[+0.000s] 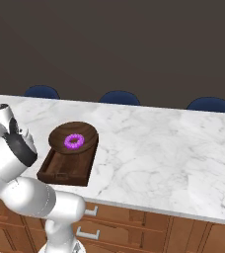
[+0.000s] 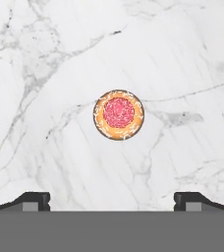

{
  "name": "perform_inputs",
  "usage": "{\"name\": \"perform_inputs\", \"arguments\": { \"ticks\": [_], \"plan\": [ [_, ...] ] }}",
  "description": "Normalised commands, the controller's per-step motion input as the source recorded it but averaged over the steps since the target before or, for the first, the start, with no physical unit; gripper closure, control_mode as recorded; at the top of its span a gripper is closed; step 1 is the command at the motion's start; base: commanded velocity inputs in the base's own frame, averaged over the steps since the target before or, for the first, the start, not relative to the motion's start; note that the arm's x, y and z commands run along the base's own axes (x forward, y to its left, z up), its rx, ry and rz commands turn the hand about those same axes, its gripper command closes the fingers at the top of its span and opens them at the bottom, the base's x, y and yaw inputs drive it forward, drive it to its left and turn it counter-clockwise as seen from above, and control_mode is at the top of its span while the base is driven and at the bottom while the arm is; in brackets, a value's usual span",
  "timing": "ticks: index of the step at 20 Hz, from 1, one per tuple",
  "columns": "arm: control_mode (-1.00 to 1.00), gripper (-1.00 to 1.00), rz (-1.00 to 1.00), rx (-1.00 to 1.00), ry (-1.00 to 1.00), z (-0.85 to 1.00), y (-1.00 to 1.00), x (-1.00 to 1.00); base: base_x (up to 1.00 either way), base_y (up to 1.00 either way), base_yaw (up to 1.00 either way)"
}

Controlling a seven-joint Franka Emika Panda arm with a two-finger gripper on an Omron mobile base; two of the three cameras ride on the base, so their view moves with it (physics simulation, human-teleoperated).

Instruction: Place the bowl with donut and the cupcake onto the tray.

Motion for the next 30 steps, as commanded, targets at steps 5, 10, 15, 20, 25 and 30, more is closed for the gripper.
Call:
{"name": "perform_inputs", "arguments": {
  "ticks": [5,10,15,20,25,30],
  "plan": [
    [-1.00,-1.00,0.00,0.00,0.00,-0.12,0.00,0.12,0.00,0.00,0.00],
    [-1.00,-1.00,0.00,0.02,0.00,-0.13,0.00,0.12,0.00,0.00,0.00],
    [-1.00,-1.00,0.00,0.01,0.00,-0.14,0.00,0.13,0.00,0.00,0.00],
    [-1.00,-1.00,0.00,0.01,0.00,-0.14,0.00,0.12,0.00,0.00,0.00],
    [-1.00,-1.00,-0.01,0.00,0.00,-0.14,0.00,0.10,0.00,0.00,0.00],
    [-1.00,-1.00,-0.01,0.00,0.00,-0.06,0.00,0.02,0.00,0.00,0.00]
  ]
}}
